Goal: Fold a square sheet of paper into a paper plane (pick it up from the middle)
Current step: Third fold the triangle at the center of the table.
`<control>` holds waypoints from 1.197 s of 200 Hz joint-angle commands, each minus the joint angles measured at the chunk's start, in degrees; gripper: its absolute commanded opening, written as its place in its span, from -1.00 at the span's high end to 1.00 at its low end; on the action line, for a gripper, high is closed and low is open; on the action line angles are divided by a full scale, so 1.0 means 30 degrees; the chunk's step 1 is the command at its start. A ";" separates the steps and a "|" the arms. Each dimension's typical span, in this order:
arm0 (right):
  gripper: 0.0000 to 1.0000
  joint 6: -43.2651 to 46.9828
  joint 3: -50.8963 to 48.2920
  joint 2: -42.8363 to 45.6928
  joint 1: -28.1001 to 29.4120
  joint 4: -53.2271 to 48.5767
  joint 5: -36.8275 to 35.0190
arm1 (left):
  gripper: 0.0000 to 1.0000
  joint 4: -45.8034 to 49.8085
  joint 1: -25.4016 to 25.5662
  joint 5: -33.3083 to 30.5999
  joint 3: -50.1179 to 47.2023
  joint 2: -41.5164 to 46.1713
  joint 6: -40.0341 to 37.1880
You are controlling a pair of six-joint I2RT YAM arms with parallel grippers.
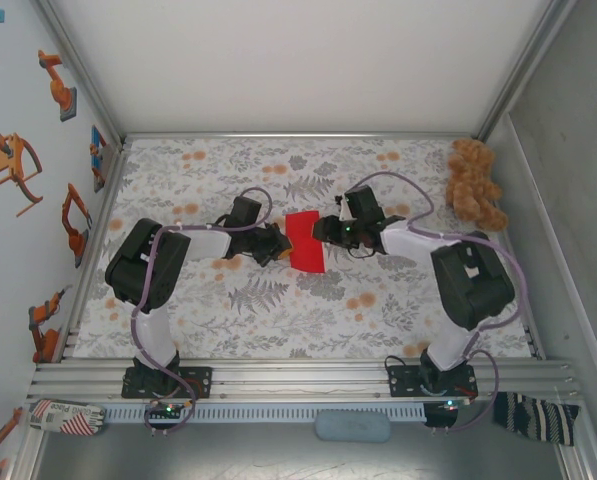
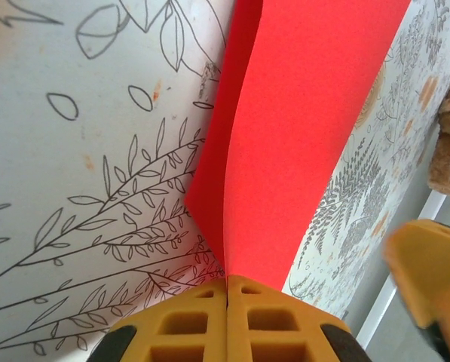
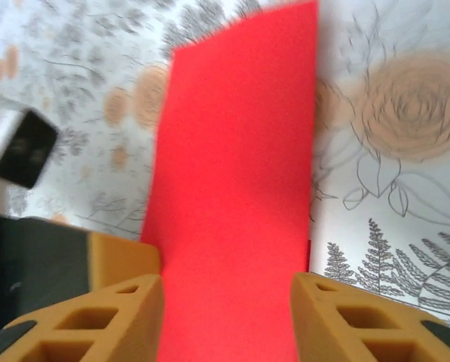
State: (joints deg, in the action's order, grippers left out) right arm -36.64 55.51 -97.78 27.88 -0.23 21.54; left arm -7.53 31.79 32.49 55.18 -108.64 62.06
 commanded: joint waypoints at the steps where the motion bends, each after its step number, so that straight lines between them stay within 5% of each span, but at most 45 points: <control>1: -0.24 0.2658 -0.1052 0.1756 -0.0095 0.0950 -0.1336 | 0.94 0.1050 -0.0153 -0.0125 0.0670 0.0086 -0.0029; 8: -0.44 0.3050 -0.1480 0.2180 -0.0097 0.1359 -0.1394 | 0.94 0.1198 -0.0147 -0.0137 0.0779 0.0055 -0.0024; 13: -0.92 0.3324 -0.1773 0.2462 -0.0053 0.1662 -0.1419 | 0.94 0.1288 -0.0140 -0.0115 0.0796 0.0069 -0.0018; 19: -0.98 0.3566 -0.2110 0.2800 -0.0042 0.1985 -0.1496 | 0.94 0.1345 -0.0160 -0.0110 0.0876 0.0061 0.0010; 85: -0.80 0.8670 -0.3728 0.4526 0.1829 0.2895 -0.2894 | 0.92 0.1796 -0.0165 0.0097 0.1423 0.0062 0.0496; 165: -0.64 1.5304 -0.4403 0.2614 0.5237 0.4681 -0.5458 | 0.92 0.2018 -0.0205 0.0260 0.1528 -0.0228 0.0611; 239: -0.52 1.6627 -0.4703 0.0718 0.5590 0.6322 -0.6375 | 0.92 0.1997 -0.0231 0.0419 0.1486 -0.0380 0.0728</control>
State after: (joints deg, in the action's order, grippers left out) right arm 10.46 41.82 -94.61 44.45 15.00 4.49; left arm -2.57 31.35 32.67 58.54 -108.68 63.64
